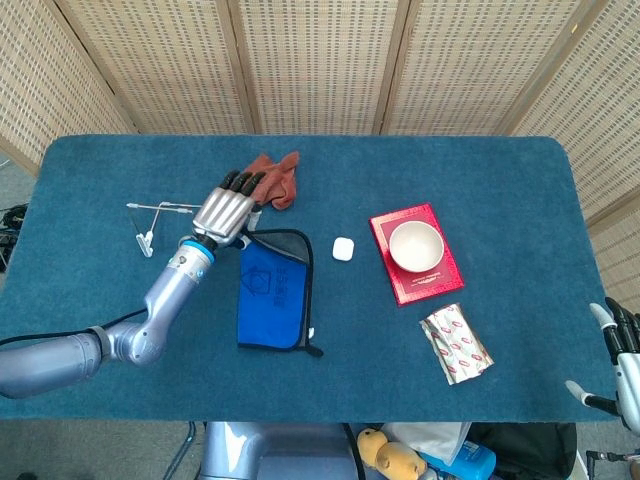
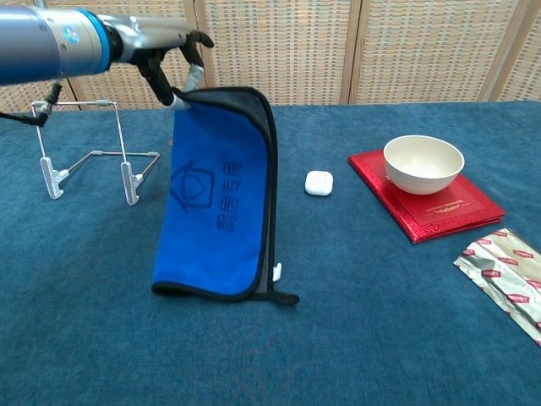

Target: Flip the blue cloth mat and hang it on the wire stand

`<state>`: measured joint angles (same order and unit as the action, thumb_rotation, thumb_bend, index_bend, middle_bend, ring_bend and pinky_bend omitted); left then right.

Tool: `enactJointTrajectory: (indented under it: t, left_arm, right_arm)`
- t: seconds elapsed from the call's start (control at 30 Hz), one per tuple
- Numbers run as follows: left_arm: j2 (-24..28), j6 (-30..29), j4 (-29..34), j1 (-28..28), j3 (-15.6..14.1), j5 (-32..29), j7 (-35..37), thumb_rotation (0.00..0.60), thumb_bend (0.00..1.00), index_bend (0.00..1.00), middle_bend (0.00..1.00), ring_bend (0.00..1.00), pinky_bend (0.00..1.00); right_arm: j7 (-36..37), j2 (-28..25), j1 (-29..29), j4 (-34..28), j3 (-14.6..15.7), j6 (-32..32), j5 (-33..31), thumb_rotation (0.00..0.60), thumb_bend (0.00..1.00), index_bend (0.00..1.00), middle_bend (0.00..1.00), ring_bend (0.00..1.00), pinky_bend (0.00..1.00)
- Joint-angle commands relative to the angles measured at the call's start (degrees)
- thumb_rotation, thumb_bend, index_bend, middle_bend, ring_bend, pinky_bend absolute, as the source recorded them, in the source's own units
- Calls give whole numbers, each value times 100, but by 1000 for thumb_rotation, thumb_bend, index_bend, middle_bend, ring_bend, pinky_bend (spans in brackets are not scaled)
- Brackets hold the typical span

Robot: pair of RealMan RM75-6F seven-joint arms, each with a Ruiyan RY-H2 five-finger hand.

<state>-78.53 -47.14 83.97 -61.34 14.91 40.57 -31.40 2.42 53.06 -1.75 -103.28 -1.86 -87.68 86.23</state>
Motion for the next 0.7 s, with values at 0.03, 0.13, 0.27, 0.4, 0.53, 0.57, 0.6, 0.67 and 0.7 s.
enactJointTrajectory:
  t: [0.03,0.13,0.27,0.4,0.53,0.57,0.6,0.67,0.7]
  left_arm:
    - [412,-63,217,43,149,-113,148,600,936,696,0,0,0]
    - [707,-61,291,94,208,-148,278,600,938,695,0,0,0]
    - [1072,-12,324,189,249,-137,499,600,937,695,0,0,0]
    - [1375,21,324,308,281,-58,749,600,938,695,0,0,0]
    - [1638,52,244,440,281,50,993,600,938,694,0,0,0]
    - [1677,62,214,467,283,63,1052,600,938,693,0,0,0]
    - [1708,85,186,486,286,77,1112,600,938,693,0,0,0]
    - [1760,119,94,530,289,89,1227,600,937,692,0,0,0]
    - [1779,142,48,548,284,111,1284,600,936,693,0,0,0]
  right_arm:
    - [-5,4,-1,6,5,-5,16,600,0,0,0,0,0]
    - [-21,9,-4,-1,9,-16,31,600,0,0,0,0,0]
    - [-41,13,-16,-18,23,-47,75,600,0,0,0,0,0]
    - [-48,19,-30,-20,37,-75,114,600,0,0,0,0,0]
    - [-35,17,-36,-23,50,-96,163,600,0,0,0,0,0]
    - [-36,17,-38,-26,54,-103,176,600,0,0,0,0,0]
    - [-39,17,-41,-28,58,-110,188,600,0,0,0,0,0]
    - [-50,20,-47,-32,68,-121,211,600,0,0,0,0,0]
    - [-57,24,-49,-32,72,-124,219,600,0,0,0,0,0]
